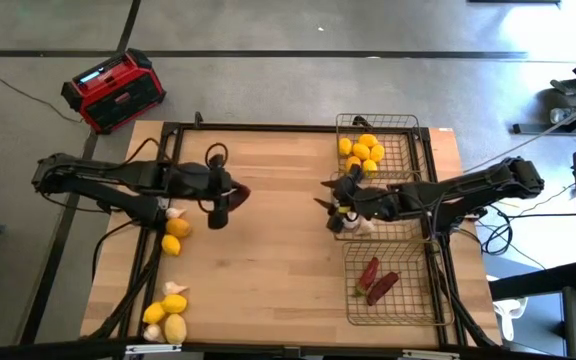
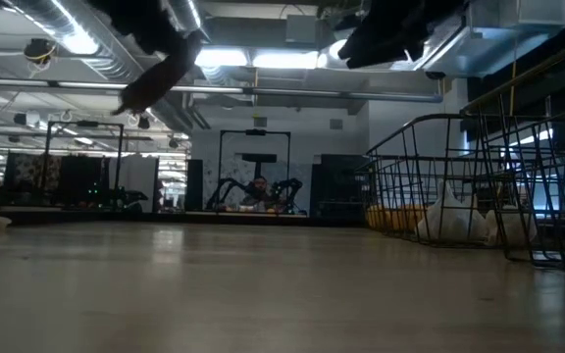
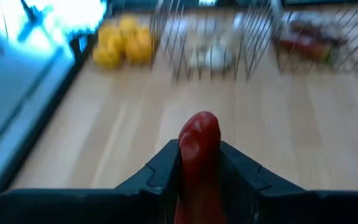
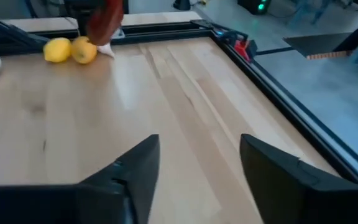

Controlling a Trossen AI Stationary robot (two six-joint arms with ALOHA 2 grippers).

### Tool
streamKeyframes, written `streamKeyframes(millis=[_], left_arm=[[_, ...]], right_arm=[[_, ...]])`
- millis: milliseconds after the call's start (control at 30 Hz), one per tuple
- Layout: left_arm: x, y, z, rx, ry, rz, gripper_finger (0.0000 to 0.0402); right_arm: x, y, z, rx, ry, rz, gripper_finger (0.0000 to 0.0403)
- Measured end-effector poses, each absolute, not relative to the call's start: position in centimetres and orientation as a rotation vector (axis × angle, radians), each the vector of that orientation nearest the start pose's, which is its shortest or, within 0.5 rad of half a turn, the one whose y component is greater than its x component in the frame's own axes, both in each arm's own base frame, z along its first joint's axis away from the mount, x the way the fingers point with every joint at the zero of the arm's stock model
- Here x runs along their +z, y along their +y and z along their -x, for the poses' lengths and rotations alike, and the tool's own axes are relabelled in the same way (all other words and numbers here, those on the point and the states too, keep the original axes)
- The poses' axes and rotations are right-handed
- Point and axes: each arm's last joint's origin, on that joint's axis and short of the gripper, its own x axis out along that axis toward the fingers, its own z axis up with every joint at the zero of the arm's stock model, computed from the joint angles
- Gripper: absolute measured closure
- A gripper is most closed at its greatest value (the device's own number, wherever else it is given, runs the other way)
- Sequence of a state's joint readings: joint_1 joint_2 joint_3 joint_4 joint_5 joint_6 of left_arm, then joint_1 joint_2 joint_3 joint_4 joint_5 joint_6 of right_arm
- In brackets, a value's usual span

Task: Sort produce into baskets
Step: Put the red chili pepper into the bottom wire basket

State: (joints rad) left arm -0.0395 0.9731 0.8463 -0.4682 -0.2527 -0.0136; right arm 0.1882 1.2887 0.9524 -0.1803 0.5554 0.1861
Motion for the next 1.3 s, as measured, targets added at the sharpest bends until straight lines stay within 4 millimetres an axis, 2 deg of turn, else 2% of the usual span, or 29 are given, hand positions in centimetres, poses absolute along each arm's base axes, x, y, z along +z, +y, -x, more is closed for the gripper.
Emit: streamKeyframes(millis=[233, 433, 733, 1067, 1167, 1300], left_arm=[[31.2, -0.1, -21.8, 0.193, 0.379, -0.159, 0.0317], [31.7, -0.1, -23.5, 0.187, 0.265, -0.251, 0.0310], [31.6, -0.2, -26.2, 0.202, 0.120, -0.265, 0.0311], [30.7, -0.6, -29.3, 0.181, -0.039, -0.255, 0.0307], [30.7, -0.8, -29.6, 0.178, -0.065, -0.251, 0.0307], [30.7, -0.8, -29.6, 0.172, -0.064, -0.244, 0.0307]], right_arm=[[28.2, 3.6, -29.6, -0.357, 0.384, 0.017, 0.0099], [27.7, 4.1, -31.7, -0.288, 0.277, 0.080, 0.0086], [28.0, 4.5, -33.2, -0.254, 0.117, 0.067, 0.0115], [27.6, 4.3, -34.1, -0.264, 0.050, 0.059, 0.0148], [27.7, 4.3, -34.1, -0.283, 0.043, 0.072, 0.0179], [27.7, 3.9, -34.2, -0.295, 0.053, 0.077, 0.0246]])
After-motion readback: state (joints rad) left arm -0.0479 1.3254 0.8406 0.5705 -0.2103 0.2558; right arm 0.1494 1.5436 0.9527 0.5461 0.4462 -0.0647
